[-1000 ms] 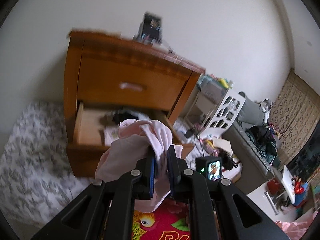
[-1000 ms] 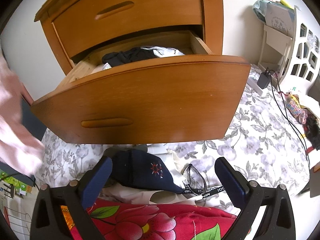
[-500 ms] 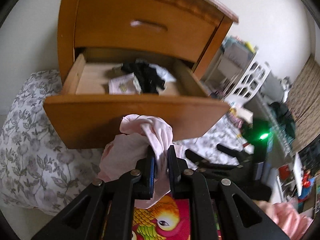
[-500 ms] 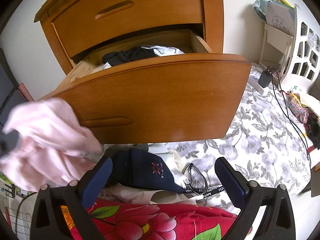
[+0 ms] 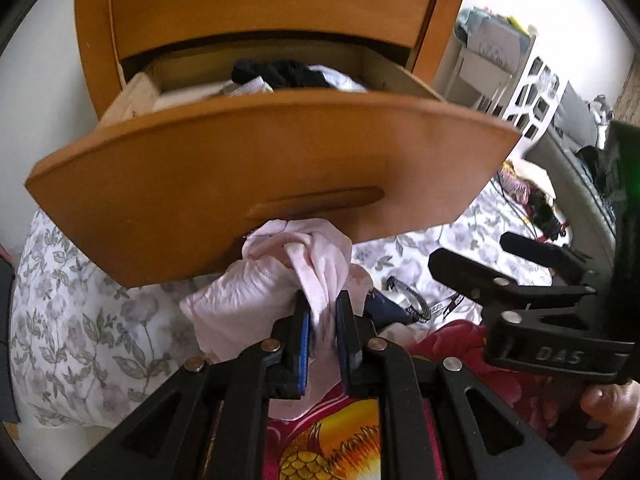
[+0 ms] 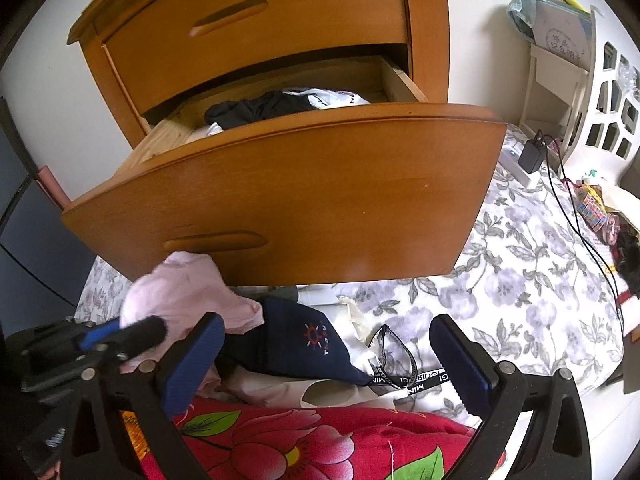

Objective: Organize soft objects
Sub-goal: 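Carry the pink shirt down toward the bed with the left tool, then lower the pink shirt onto the bed and open the left tool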

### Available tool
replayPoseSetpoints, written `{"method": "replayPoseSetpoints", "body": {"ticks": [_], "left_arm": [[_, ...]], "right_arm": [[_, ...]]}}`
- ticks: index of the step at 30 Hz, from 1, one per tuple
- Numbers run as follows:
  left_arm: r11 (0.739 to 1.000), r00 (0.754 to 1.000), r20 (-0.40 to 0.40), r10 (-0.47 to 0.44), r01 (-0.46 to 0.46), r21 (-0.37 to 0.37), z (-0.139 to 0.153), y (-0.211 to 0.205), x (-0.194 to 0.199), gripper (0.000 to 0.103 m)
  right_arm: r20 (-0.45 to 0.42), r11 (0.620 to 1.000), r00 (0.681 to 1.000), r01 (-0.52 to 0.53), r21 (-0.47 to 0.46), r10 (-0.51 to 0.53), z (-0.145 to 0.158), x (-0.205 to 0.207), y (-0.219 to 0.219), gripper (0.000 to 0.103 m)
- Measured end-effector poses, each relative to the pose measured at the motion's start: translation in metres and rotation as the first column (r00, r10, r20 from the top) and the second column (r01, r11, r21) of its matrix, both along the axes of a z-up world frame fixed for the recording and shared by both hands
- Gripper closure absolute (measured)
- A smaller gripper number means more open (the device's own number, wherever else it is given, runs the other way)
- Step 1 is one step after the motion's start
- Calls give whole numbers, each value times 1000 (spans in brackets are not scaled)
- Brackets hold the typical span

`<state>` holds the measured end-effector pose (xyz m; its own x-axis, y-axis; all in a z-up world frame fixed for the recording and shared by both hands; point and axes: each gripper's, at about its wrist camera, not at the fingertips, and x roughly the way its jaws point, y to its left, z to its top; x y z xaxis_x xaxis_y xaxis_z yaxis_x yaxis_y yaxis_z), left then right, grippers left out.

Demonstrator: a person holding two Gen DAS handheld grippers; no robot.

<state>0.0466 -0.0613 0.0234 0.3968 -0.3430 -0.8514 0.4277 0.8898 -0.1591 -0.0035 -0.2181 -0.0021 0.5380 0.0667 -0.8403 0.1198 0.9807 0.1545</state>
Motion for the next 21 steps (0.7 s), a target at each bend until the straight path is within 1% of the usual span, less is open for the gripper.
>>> {"method": "replayPoseSetpoints", "body": {"ticks": [6,9,12,14,16,21], "left_arm": [[999,999,-26,20,-20,29,-6,-4,6,90],[999,999,-22,23,-22,48,-8,-6,5,89],[998,999,-14,37,-36,60,-8,-6,3,78],[997,999,-6,53,-52,57,-7,-3,2,61],[996,998,10,70,-70,49,-5,0,1,52],[993,994,33,101,-103,56,-3,2,-1,42]], "right_arm": [[-2,1000,1000,0,-1,0,0,0,-1,0],[-2,1000,1000,0,-3,0,0,0,-1,0],[-3,1000,1000,2,-1,-2,0,0,-1,0],[-3,1000,1000,1,-3,-1,0,0,-1,0],[-3,1000,1000,1,-1,-1,0,0,-1,0],[-3,1000,1000,1,-2,-1,0,0,-1,0]]}}
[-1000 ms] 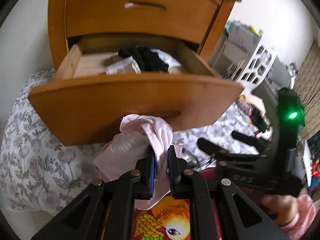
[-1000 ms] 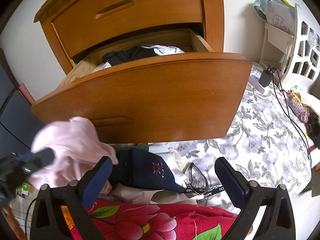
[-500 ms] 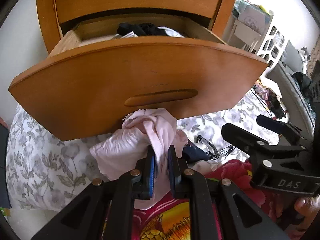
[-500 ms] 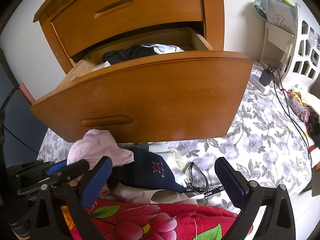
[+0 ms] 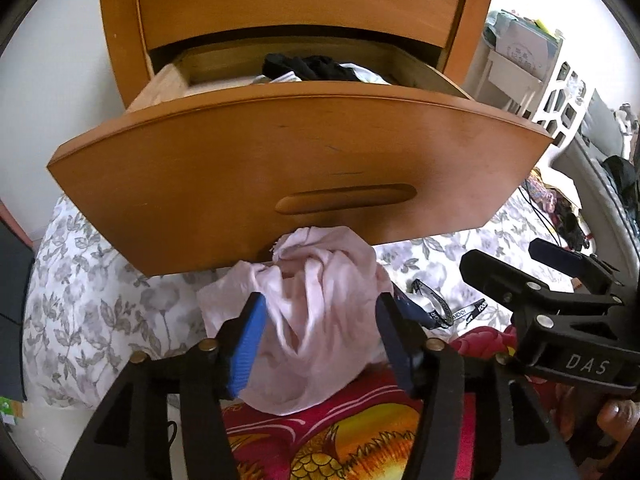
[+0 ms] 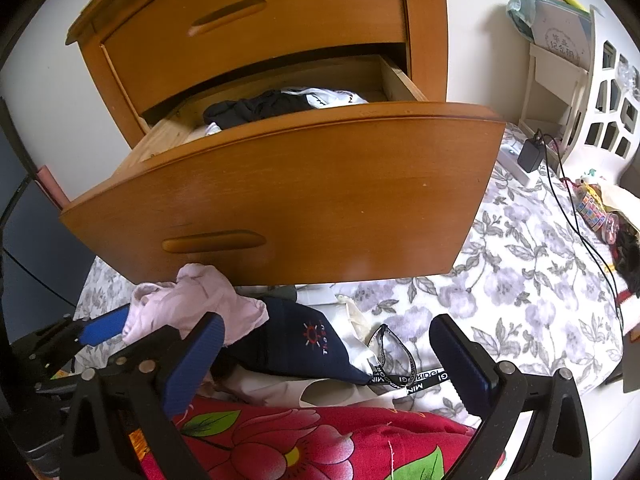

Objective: Organize soft objects
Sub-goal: 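Lower the pink shirt onto the bed and open the left tool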

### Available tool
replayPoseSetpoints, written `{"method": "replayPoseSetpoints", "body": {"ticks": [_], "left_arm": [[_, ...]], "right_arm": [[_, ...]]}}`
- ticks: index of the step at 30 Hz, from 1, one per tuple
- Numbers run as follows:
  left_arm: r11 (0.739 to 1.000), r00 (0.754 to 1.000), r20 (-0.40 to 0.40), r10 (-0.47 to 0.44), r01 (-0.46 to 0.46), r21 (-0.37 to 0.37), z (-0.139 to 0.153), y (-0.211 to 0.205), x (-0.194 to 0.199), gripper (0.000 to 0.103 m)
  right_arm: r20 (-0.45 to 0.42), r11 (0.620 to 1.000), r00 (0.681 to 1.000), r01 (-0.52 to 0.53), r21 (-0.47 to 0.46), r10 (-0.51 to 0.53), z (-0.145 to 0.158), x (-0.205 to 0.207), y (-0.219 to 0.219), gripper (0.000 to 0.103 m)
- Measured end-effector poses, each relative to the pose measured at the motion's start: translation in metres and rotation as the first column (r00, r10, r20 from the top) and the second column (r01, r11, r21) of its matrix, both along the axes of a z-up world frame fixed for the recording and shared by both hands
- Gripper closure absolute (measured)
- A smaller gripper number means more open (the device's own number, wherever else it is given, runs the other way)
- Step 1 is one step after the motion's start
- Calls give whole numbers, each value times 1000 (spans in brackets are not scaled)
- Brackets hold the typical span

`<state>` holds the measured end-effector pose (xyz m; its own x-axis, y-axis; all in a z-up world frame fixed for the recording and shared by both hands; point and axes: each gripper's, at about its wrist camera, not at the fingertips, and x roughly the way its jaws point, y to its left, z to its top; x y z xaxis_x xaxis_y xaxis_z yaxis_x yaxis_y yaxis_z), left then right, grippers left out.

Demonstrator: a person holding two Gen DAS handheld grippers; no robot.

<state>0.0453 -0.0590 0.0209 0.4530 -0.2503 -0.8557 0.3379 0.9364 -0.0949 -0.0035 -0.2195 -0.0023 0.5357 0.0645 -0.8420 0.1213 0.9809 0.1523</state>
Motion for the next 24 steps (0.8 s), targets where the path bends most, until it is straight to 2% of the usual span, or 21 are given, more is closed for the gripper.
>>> {"method": "replayPoseSetpoints", "body": {"ticks": [4,11,12,14,19,24], "left_arm": [[999,999,15,32,-32,7,1,3,-1,36],[997,997,16,73,-73,10,0,9,-2,35],[997,997,17,76,-76,12,0,9,-3,33],[995,996,24,91,-91,27,1,9,-4,24],[992,992,69,106,-110,61,5,7,-9,19],[989,989,74,126,-130,64,7,10,-10,17]], "right_arm": [[0,1000,1000,1,1,-1,0,0,0,0],[1,1000,1000,0,2,0,0,0,-1,0],[0,1000,1000,1,2,-1,0,0,0,0],[0,1000,1000,0,2,0,0,0,0,0],[-1,1000,1000,5,12,-5,-1,0,-2,0],[2,1000,1000,7,16,-7,-1,0,-2,0]]}}
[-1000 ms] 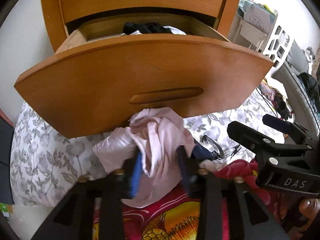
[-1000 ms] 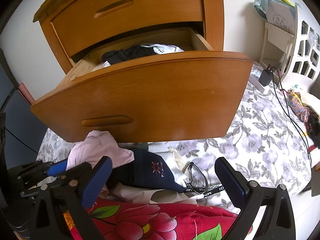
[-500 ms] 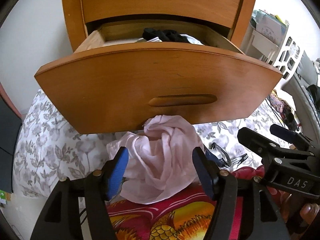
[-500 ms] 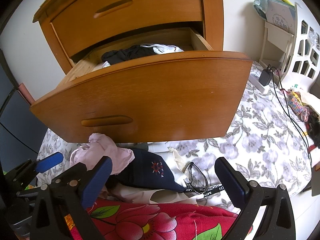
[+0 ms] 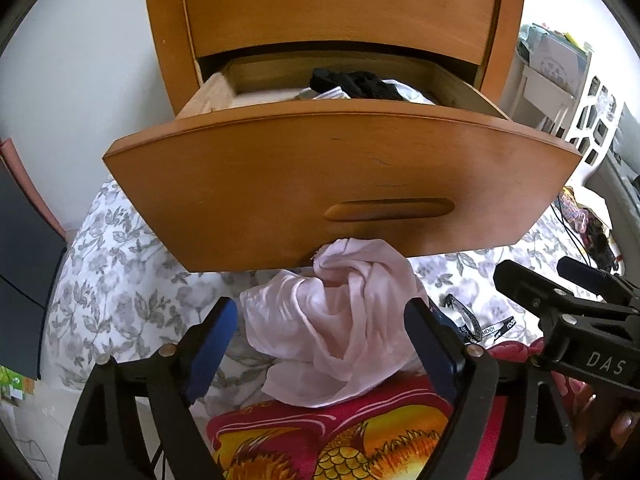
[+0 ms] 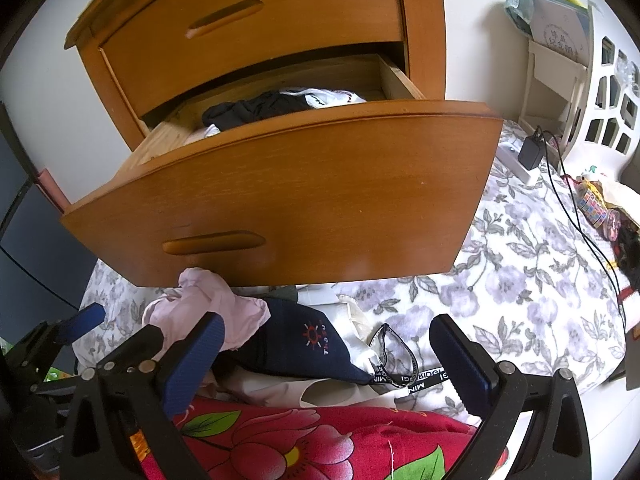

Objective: Organize soft objects
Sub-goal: 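Lower the pink shirt onto the bed and open the left tool, then move the right tool up into the drawer over the black cloth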

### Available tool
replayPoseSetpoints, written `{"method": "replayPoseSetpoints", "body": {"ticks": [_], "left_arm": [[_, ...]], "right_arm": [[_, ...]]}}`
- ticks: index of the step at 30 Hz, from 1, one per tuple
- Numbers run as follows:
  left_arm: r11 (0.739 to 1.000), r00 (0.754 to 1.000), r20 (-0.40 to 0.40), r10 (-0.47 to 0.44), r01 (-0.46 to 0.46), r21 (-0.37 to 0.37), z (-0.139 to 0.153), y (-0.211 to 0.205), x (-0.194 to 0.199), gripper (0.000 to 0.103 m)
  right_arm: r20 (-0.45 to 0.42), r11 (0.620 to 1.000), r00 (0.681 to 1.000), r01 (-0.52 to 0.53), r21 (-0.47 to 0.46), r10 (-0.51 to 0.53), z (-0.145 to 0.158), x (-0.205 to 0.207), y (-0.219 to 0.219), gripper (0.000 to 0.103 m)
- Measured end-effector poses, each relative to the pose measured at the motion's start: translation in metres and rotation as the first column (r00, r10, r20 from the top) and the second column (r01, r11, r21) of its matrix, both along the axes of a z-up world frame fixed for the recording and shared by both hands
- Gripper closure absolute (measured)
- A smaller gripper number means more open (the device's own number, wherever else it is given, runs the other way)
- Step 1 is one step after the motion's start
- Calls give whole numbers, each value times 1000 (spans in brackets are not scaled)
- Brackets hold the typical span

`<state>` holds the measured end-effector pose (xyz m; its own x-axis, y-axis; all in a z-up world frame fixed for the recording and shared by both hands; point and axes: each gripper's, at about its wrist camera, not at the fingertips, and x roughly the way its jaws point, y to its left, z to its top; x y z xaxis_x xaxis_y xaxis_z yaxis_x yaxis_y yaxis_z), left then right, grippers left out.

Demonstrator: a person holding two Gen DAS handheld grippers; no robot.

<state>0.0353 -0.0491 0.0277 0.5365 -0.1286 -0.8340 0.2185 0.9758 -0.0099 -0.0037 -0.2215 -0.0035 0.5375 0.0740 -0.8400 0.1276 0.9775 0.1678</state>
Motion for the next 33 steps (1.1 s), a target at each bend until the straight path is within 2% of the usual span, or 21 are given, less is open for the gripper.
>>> {"method": "replayPoseSetpoints", "body": {"ticks": [11,18,21,29,33], "left_arm": [[997,998,-19,52,-52,-52,1,15,2,14],[988,992,27,126,-123,-96,10,33,2,12],[985,987,55,149,-143,-98,14,39,3,5],[984,981,121,155,-142,-112,24,45,1,4],[981,980,120,158,-142,-136,24,49,1,4]], "right_arm": [[22,1000,1000,9,12,-9,3,-3,0,0],[18,1000,1000,8,18,-9,3,-2,-1,0],[16,1000,1000,8,15,-8,3,-2,-1,0],[10,1000,1000,3,6,-3,3,-1,1,0],[8,1000,1000,1,1,-1,3,0,1,0]]}}
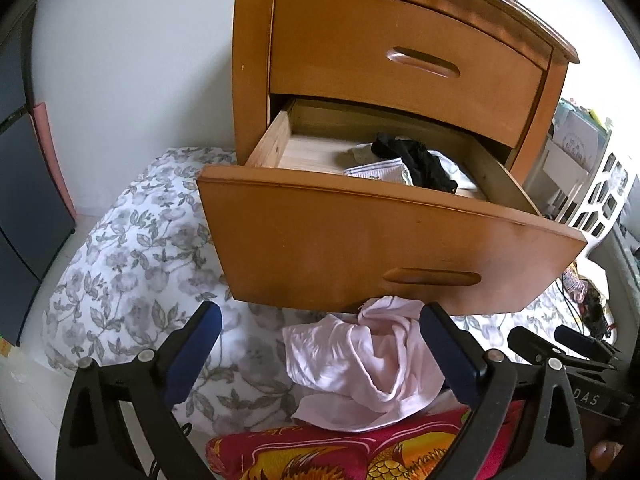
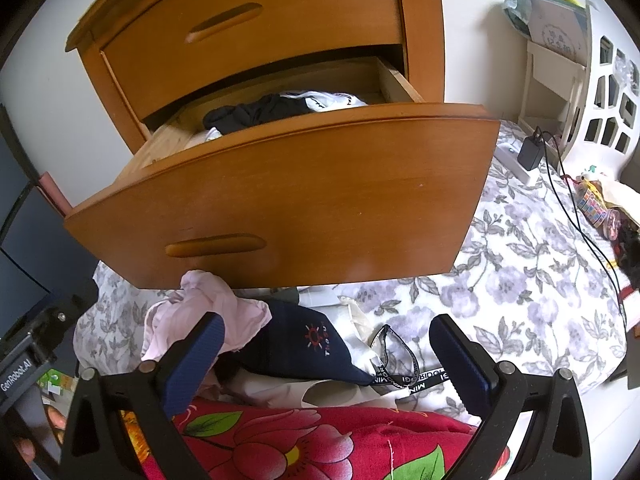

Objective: Organize soft objects
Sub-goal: 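Move the right tool up into the drawer over the black cloth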

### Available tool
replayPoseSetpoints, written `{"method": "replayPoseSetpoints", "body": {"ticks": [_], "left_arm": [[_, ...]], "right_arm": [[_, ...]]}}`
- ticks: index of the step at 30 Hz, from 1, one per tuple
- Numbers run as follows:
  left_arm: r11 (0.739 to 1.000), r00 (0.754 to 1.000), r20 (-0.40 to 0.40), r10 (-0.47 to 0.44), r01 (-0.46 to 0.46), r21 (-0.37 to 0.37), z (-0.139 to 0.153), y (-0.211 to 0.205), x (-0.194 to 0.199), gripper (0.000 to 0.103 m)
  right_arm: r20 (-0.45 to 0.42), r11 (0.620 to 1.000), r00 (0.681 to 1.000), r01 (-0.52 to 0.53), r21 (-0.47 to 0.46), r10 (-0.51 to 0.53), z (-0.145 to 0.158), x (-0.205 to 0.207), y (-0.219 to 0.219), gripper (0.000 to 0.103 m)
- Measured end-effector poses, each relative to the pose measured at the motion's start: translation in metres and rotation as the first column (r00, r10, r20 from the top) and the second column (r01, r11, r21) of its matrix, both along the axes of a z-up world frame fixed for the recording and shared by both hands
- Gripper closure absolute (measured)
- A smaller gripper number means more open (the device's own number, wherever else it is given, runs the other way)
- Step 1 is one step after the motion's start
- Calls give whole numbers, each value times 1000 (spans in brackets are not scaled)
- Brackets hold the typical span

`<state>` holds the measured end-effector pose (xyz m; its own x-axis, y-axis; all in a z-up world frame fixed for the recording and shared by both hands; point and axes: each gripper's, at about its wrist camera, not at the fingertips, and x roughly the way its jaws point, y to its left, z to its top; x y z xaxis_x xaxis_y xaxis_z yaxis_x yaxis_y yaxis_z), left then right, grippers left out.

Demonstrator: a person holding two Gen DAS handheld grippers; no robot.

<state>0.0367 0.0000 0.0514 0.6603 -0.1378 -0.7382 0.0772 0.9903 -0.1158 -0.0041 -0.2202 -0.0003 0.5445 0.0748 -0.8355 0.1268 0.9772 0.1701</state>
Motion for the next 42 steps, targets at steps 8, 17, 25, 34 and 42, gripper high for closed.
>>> {"method": "replayPoseSetpoints", "body": {"ticks": [8,17,25,34,42], "left_arm": [[999,998,-46,33,-34,-37,-11,8,3,4],[1000,998,-68,13,-12,11,-16,-1,5,4],[1000,998,-64,3,-4,-10,-13,2,7,4],[1000,999,-35,-12,13,26,-10,-3,12,4],[998,999,-35,-27,29,53,-13,-8,11,4]], "right_arm": [[-5,1000,1000,3,1,-3,1,0,-1,0],[-25,1000,999,-26,13,26,19,3,-2,0],[62,996,994,-92,7,92,62,24,-1,0],[121,983,975,-182,-32,184,111,69,2,0],[143,975,965,-208,-81,218,144,120,8,0]]}}
